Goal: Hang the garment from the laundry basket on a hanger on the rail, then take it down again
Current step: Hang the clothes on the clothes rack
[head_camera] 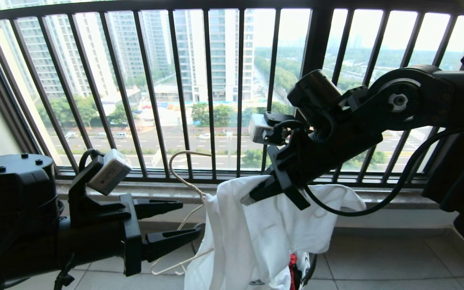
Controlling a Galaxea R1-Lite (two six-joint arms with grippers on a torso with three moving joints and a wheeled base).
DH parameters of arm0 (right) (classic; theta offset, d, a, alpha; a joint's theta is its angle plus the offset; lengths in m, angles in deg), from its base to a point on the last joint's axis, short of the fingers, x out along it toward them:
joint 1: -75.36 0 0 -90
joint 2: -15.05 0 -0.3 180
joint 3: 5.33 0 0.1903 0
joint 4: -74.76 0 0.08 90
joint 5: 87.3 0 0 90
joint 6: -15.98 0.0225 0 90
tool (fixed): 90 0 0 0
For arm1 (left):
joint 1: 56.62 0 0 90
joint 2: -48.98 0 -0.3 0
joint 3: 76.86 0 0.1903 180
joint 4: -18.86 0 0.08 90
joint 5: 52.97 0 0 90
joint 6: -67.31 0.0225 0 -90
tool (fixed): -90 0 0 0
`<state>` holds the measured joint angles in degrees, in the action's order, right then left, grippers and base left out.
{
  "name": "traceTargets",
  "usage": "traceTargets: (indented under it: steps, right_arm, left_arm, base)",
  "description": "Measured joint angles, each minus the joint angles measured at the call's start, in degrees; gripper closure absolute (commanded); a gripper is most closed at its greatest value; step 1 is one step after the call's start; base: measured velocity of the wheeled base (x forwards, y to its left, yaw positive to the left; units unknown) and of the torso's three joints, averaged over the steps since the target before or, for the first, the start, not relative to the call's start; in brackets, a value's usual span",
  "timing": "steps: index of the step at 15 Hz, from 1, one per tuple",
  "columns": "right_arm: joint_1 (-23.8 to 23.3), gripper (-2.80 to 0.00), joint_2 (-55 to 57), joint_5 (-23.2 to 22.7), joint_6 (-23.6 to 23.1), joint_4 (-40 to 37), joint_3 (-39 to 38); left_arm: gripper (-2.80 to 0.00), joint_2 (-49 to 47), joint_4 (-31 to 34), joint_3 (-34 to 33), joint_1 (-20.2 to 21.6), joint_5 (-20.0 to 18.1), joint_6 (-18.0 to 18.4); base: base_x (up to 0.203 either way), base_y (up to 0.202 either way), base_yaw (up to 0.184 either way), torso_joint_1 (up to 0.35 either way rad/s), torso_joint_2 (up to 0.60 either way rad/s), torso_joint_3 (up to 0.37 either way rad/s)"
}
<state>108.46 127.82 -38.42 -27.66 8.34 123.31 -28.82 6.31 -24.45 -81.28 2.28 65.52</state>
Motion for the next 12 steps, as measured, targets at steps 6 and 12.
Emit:
traceTargets:
  steps: [6,12]
  right_arm:
    - [-0.75,0.00,-1.33,-0.03,0.51,0.01,0.38]
    - [-2.43,0.00,-1.55,-0.11,4.11,0.33,1.31]
  left_arm:
    - [-2.80,5.35,0.59,3.14,6.21,0.06,0.00]
    - [0.00,12.36,14.78,10.44,10.95,0.03,-0.34]
  base:
    - [0.000,0.000,0.000,0.000,0.00,0.000]
    - [0.000,0.000,0.000,0.000,0.00,0.000]
